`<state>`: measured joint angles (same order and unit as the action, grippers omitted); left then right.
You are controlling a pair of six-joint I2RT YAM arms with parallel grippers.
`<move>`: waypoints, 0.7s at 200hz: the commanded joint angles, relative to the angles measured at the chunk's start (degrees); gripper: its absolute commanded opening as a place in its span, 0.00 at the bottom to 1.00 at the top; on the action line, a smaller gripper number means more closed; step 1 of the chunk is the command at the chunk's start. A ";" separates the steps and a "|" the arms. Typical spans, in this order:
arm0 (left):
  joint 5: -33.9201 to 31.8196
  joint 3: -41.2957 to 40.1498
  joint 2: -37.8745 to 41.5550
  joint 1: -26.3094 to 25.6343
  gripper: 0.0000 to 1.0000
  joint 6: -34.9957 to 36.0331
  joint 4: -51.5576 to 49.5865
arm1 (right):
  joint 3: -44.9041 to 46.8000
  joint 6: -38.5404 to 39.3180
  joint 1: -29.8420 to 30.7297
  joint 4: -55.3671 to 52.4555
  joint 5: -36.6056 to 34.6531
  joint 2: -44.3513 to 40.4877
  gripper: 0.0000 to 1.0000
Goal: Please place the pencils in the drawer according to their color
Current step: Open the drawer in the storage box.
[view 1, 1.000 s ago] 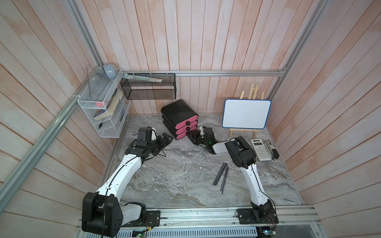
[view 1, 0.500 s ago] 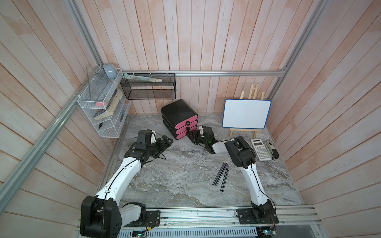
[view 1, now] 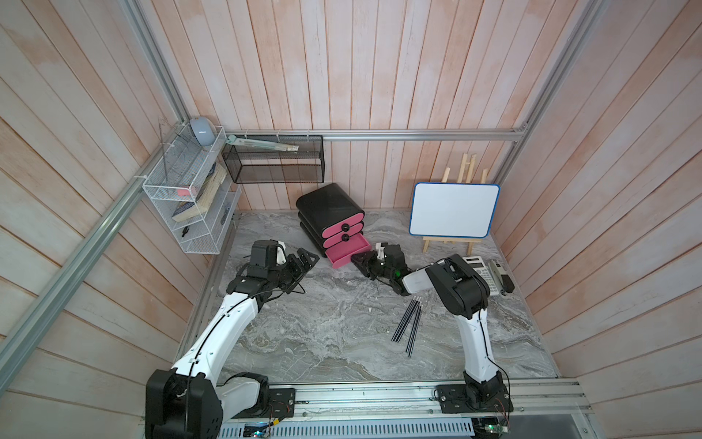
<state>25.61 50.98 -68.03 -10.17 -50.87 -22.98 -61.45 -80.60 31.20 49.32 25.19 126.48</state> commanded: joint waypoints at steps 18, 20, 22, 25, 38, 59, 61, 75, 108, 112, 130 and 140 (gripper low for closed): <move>-0.24 1.66 0.78 -0.16 1.00 -1.24 -1.80 | 7.63 2.56 0.46 0.65 3.79 -5.29 0.07; -0.32 1.66 0.81 -0.14 1.00 -1.31 -1.82 | 8.05 2.64 0.47 0.68 3.92 -5.52 0.07; -0.30 1.73 0.85 -0.18 1.00 -1.41 -1.92 | 8.42 2.66 0.45 0.73 4.06 -5.64 0.07; -0.41 1.79 0.80 -0.18 0.99 -1.49 -1.92 | 8.92 2.75 0.46 0.77 4.19 -5.95 0.07; -0.64 1.54 1.09 -0.40 1.00 -2.02 -1.91 | 11.02 3.03 0.34 0.97 4.83 -7.36 0.07; -1.16 1.31 1.30 -0.76 0.99 -2.78 -1.84 | 14.04 4.15 0.26 0.57 5.53 -9.70 0.07; -1.24 1.31 1.32 -0.78 0.99 -2.77 -1.88 | 14.38 4.27 0.26 0.57 5.56 -9.92 0.07; -1.57 1.47 1.29 -1.12 0.99 -2.95 -2.04 | 16.22 5.04 0.26 -0.02 5.61 -11.34 0.07; -1.25 2.39 0.67 -1.45 0.99 -3.22 -3.01 | 19.83 5.28 0.18 1.35 5.57 -13.01 0.08; -1.18 2.53 0.58 -1.54 1.00 -3.27 -3.18 | 20.02 5.28 0.13 1.53 5.57 -13.01 0.09; -1.17 2.89 0.28 -1.64 1.00 -3.52 -3.62 | 20.41 4.91 0.13 2.69 5.92 -12.51 0.19; -1.20 2.94 0.12 -1.75 1.00 -3.62 -3.67 | 20.41 4.71 0.18 3.40 6.08 -12.14 0.30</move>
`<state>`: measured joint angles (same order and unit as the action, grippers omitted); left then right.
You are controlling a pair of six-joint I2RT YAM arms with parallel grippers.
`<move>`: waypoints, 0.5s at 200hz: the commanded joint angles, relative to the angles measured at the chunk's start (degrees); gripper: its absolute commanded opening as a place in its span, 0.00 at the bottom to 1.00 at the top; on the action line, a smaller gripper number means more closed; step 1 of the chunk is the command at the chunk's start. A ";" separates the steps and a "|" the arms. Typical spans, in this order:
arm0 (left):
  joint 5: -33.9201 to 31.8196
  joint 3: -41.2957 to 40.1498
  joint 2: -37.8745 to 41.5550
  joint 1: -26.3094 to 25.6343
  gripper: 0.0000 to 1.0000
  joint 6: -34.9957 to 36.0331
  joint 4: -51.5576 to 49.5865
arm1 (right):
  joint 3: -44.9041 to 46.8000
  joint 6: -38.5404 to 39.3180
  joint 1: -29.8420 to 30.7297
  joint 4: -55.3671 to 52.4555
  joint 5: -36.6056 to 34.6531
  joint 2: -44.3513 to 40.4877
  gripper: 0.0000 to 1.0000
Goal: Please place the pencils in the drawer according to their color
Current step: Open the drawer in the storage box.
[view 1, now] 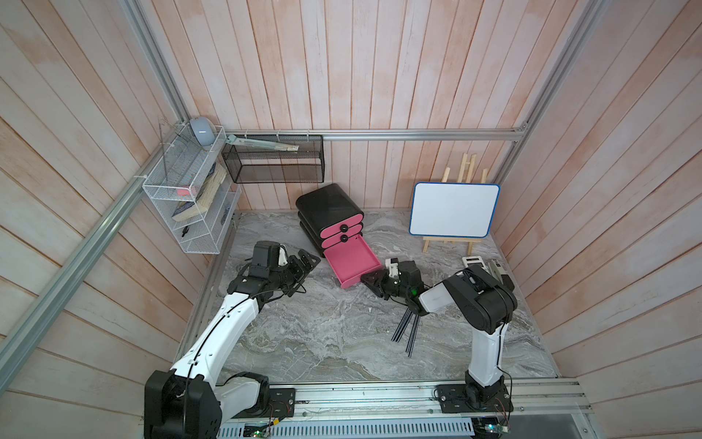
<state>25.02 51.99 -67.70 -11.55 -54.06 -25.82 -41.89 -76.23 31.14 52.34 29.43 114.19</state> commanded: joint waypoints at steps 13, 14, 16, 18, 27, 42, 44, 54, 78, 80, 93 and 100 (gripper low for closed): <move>-0.93 2.03 -0.41 -0.32 0.99 -0.54 -1.05 | 0.42 0.74 0.16 0.40 2.03 0.49 0.37; -0.97 2.05 -0.37 -0.28 0.99 -0.57 -1.06 | 0.41 0.78 0.16 0.31 2.03 0.50 0.38; -0.99 2.06 -0.40 -0.35 1.00 -0.57 -1.02 | 0.34 0.96 0.07 0.20 1.95 0.55 0.38; -0.97 2.02 -0.45 -0.32 1.00 -0.60 -0.99 | 0.28 1.12 0.07 0.04 1.90 0.58 0.38; -0.76 1.98 -0.48 -0.40 1.00 -0.62 -0.79 | -0.09 1.78 -0.11 -0.83 1.68 0.66 0.39; -0.41 2.14 -0.47 -0.38 1.00 -0.86 -0.55 | -0.54 2.00 -0.53 -1.60 1.25 0.94 0.38; -0.34 2.15 -0.49 -0.31 0.99 -0.87 -0.54 | -0.62 1.99 -0.63 -1.62 1.25 1.01 0.38; -0.11 2.23 -0.30 -0.40 0.99 -0.52 -0.32 | -1.18 2.05 -0.83 -2.19 1.10 1.37 0.37; 0.36 1.73 0.32 -0.46 1.00 0.13 -0.11 | -2.74 3.19 -1.03 -4.56 0.35 1.21 0.32; 0.38 1.65 0.41 -0.44 0.99 0.11 -0.13 | -2.93 3.36 -1.00 -4.95 0.29 1.19 0.32; 0.57 1.00 1.13 -0.53 1.00 0.19 0.11 | -4.08 3.98 -1.09 -6.84 -0.06 1.04 0.30; 0.58 0.54 1.58 -0.53 0.99 0.16 0.36 | -4.61 4.22 -1.19 -7.38 -0.07 0.95 0.30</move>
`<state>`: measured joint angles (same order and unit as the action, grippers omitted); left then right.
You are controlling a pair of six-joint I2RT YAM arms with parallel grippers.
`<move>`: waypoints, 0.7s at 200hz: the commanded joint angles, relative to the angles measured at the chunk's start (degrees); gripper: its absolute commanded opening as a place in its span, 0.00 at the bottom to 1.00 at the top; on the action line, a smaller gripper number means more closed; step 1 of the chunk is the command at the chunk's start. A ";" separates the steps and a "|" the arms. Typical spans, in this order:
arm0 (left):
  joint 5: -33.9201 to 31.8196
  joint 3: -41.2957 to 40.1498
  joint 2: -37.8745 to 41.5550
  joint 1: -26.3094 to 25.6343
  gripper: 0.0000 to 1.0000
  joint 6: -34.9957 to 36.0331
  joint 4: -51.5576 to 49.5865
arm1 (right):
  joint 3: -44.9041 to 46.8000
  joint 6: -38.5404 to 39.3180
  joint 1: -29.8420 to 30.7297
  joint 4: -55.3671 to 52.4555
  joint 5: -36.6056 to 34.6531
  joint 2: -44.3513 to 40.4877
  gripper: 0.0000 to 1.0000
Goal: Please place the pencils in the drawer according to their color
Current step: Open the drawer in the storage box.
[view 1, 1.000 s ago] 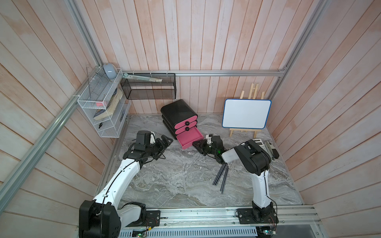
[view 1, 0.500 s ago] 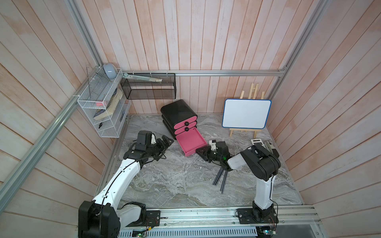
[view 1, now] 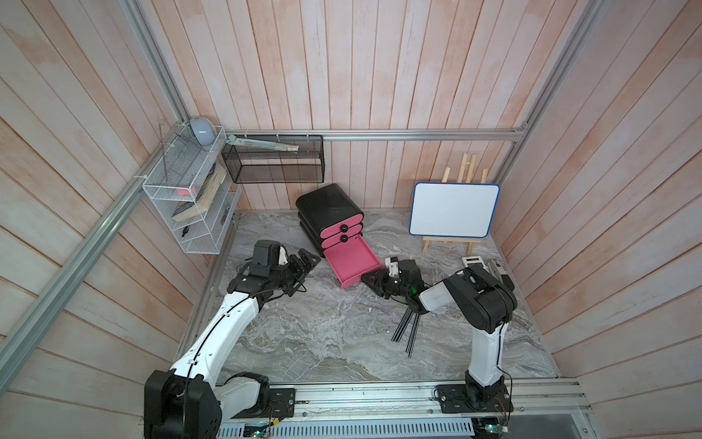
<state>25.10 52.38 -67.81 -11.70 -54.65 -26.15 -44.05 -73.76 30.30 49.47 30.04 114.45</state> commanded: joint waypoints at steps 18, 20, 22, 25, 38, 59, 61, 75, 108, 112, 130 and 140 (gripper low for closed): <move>0.42 -1.08 2.80 -0.41 0.99 0.09 1.58 | -4.58 3.08 -0.60 -7.51 -0.64 0.77 0.30; 0.46 -1.12 2.89 -0.38 1.00 0.03 1.70 | -4.82 3.22 -0.64 -7.83 -0.68 0.84 0.30; 0.47 -1.20 2.96 -0.35 1.00 0.00 1.78 | -5.12 3.37 -0.61 -8.08 -0.64 0.90 0.30; 0.47 -1.29 3.07 -0.38 0.99 -0.05 1.82 | -5.55 3.62 -0.60 -8.51 -0.47 1.01 0.29; 0.77 -1.48 3.12 -0.36 0.99 -0.36 1.89 | -6.91 4.35 -0.72 -9.93 0.00 1.46 0.34; 1.20 -1.08 2.88 -0.35 1.00 -0.45 1.34 | -7.12 4.75 -0.70 -11.83 0.15 0.92 0.43; 1.31 -1.06 2.95 -0.34 1.00 -0.45 1.32 | -7.04 4.76 -0.69 -12.03 0.09 0.76 0.44; 1.67 -0.72 2.80 -0.34 0.99 -0.63 1.22 | -6.14 4.67 -0.73 -12.86 -0.08 -0.36 0.48; 3.64 0.82 2.12 -0.51 1.00 -2.10 0.78 | -3.83 5.59 -0.80 -16.81 -0.85 -4.42 0.52; 3.99 1.02 2.04 -0.39 0.99 -2.35 0.72 | -3.54 5.70 -0.84 -17.57 -1.17 -5.11 0.52; 5.44 2.22 1.25 -0.43 1.00 -3.75 0.18 | -1.74 6.37 -0.87 -20.53 -2.64 -9.47 0.53; 6.19 3.12 0.66 -0.51 1.00 -4.80 -0.58 | -1.11 7.36 -1.02 -23.66 -4.06 -12.44 0.53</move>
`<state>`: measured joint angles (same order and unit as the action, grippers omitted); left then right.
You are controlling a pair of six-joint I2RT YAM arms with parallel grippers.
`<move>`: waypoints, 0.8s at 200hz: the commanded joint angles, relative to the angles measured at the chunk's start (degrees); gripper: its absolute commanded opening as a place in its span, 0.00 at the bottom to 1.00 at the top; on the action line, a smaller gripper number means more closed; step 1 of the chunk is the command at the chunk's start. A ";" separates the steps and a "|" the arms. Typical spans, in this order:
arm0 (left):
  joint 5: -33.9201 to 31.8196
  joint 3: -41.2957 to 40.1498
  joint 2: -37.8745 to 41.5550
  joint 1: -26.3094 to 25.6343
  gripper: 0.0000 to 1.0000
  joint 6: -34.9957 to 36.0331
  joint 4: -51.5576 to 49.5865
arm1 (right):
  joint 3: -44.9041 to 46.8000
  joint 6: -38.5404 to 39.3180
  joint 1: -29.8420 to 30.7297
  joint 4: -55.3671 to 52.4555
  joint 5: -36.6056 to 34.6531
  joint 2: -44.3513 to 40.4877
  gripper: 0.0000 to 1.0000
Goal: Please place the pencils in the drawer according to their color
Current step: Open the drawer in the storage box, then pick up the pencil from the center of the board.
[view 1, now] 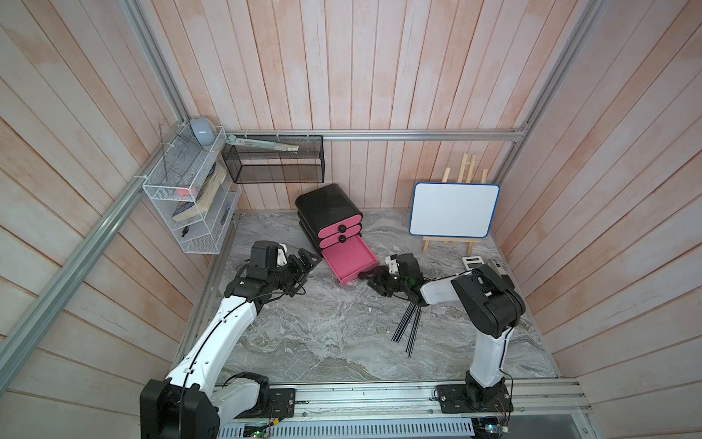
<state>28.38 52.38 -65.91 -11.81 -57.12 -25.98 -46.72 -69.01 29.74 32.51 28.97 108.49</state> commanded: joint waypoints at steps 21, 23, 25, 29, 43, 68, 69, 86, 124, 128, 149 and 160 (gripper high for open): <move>3.25 6.16 -3.06 -0.49 0.99 -4.54 -3.93 | 1.08 6.68 -0.64 -18.20 -8.25 -13.18 0.53; 3.15 6.64 -3.25 -0.49 1.00 -4.81 -4.31 | 0.99 7.07 -0.71 -19.31 -8.81 -13.80 0.53; 3.14 6.94 -3.41 -0.49 1.00 -5.12 -4.73 | 0.90 7.47 -0.73 -20.53 -9.36 -14.39 0.53; 3.08 7.65 -3.83 -0.55 1.00 -5.80 -5.77 | 0.62 8.19 -0.85 -23.10 -10.57 -15.48 0.53; 3.00 10.34 -4.90 -0.72 1.00 -7.75 -8.36 | -0.31 10.40 -1.07 -30.52 -15.02 -19.02 0.53; 1.19 15.67 -6.57 -0.89 1.00 -12.86 -15.21 | -3.22 13.75 -1.42 -43.50 -22.91 -22.21 0.53; 1.08 15.92 -6.63 -0.91 1.00 -13.07 -15.53 | -3.39 13.83 -1.43 -43.94 -23.17 -22.28 0.53; -0.40 20.92 -8.42 -1.87 0.99 -15.90 -20.77 | -4.96 14.84 -1.95 -49.41 -26.15 -22.37 0.53; 1.59 28.35 -10.77 -2.25 1.00 -21.31 -24.53 | -7.63 14.96 -3.17 -56.91 -29.00 -19.65 0.52; 2.06 28.84 -11.01 -2.32 0.99 -21.74 -24.56 | -7.98 14.96 -3.27 -57.72 -29.39 -19.32 0.52; 5.38 30.65 -11.87 -2.45 0.99 -24.04 -23.68 | -9.84 15.20 -3.85 -61.07 -31.10 -17.75 0.52; 6.10 31.56 -12.09 -2.51 0.99 -24.87 -23.57 | -10.83 15.65 -4.07 -62.09 -31.69 -16.95 0.52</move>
<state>31.31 81.62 -77.12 -13.96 -78.28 -48.10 -54.65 -54.96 26.28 -22.28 1.26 89.80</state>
